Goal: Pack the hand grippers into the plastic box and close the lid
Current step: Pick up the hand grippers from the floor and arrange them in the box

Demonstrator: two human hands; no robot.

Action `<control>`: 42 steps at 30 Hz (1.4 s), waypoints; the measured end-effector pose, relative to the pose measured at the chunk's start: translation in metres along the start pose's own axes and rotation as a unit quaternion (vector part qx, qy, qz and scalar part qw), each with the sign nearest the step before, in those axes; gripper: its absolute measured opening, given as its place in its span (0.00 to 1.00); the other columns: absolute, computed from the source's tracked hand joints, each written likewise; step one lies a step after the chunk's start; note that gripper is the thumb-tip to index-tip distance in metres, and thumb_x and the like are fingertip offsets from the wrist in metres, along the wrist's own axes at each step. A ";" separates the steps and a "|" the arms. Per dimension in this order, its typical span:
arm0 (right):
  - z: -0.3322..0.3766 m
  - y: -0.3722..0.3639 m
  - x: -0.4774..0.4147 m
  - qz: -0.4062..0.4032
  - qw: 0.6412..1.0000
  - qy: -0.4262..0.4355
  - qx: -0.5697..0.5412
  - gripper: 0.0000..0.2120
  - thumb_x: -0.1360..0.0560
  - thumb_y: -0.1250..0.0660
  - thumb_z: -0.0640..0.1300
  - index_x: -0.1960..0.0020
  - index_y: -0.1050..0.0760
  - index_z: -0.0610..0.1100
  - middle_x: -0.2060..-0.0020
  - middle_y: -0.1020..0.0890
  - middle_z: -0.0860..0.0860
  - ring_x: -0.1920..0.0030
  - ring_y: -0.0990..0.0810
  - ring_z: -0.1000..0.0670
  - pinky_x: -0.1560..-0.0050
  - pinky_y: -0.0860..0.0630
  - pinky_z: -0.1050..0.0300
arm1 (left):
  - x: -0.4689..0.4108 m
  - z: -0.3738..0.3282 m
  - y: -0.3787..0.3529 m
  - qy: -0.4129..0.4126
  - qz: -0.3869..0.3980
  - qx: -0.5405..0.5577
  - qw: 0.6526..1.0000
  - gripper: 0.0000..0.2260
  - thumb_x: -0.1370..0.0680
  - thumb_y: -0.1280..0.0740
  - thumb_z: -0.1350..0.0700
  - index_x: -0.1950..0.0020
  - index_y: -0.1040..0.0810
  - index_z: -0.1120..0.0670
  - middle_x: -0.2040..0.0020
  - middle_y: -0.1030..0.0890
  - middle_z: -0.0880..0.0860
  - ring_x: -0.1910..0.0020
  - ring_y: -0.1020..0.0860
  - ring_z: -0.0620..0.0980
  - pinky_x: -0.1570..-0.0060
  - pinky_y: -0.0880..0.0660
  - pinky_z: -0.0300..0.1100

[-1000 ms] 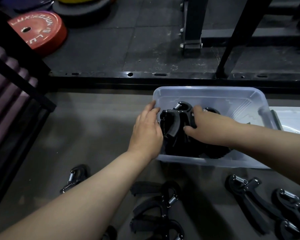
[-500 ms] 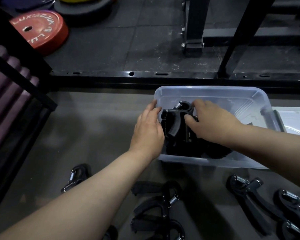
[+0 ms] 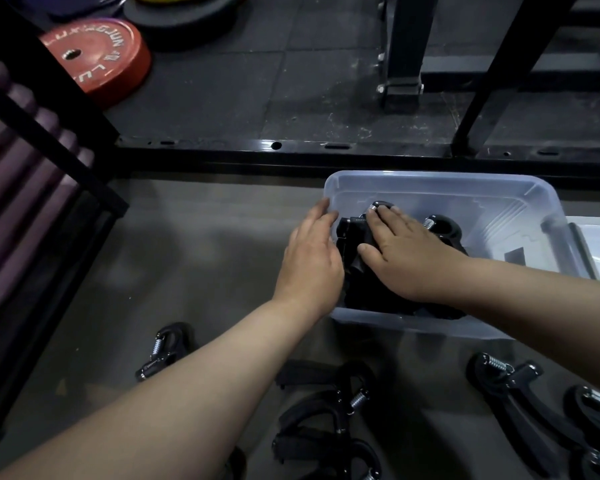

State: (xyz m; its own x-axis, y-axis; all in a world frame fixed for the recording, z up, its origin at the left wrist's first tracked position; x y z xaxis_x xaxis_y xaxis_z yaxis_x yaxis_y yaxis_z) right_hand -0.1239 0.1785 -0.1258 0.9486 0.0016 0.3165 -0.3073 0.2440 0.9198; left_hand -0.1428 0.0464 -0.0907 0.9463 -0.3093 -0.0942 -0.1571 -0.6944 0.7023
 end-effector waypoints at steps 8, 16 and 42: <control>0.063 0.025 0.000 -0.137 0.983 0.116 -0.035 0.31 0.22 0.52 0.52 0.23 0.44 0.37 0.23 0.43 0.39 0.22 0.48 0.43 0.26 0.58 0.56 | 0.000 0.016 0.003 0.023 0.018 0.076 0.997 0.22 0.19 0.43 0.60 0.25 0.34 0.52 0.23 0.37 0.49 0.25 0.39 0.46 0.25 0.44 0.41; 0.088 0.005 -0.010 -0.098 0.992 0.075 -0.003 0.34 0.20 0.53 0.56 0.21 0.51 0.38 0.23 0.54 0.35 0.22 0.57 0.38 0.25 0.51 0.44 | 0.040 0.070 0.008 0.052 0.048 -0.005 0.997 0.22 0.17 0.47 0.54 0.23 0.39 0.56 0.22 0.39 0.54 0.23 0.43 0.49 0.24 0.49 0.42; 0.089 -0.001 -0.010 -0.107 0.993 0.048 0.021 0.39 0.27 0.59 0.57 0.21 0.58 0.39 0.23 0.57 0.37 0.22 0.57 0.39 0.25 0.52 0.42 | 0.147 0.273 0.105 0.511 -0.211 0.166 0.817 0.24 0.34 0.26 0.47 0.40 0.26 0.47 0.39 0.34 0.53 0.50 0.30 0.47 0.44 0.32 0.34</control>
State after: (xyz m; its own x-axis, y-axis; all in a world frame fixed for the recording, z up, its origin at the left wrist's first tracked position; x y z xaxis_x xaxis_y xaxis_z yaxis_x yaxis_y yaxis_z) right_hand -0.1400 0.0917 -0.1089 0.9948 0.0460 0.0913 -0.0990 0.2081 0.9731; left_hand -0.0974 -0.2488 -0.2236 0.6506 0.5892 0.4791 0.3362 -0.7892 0.5140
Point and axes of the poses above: each hand's wrist, its own x-axis away from the middle knuckle, its own y-axis out of the back of the hand, z = x × y, the point moved 10 cm from there along -x, towards the middle knuckle
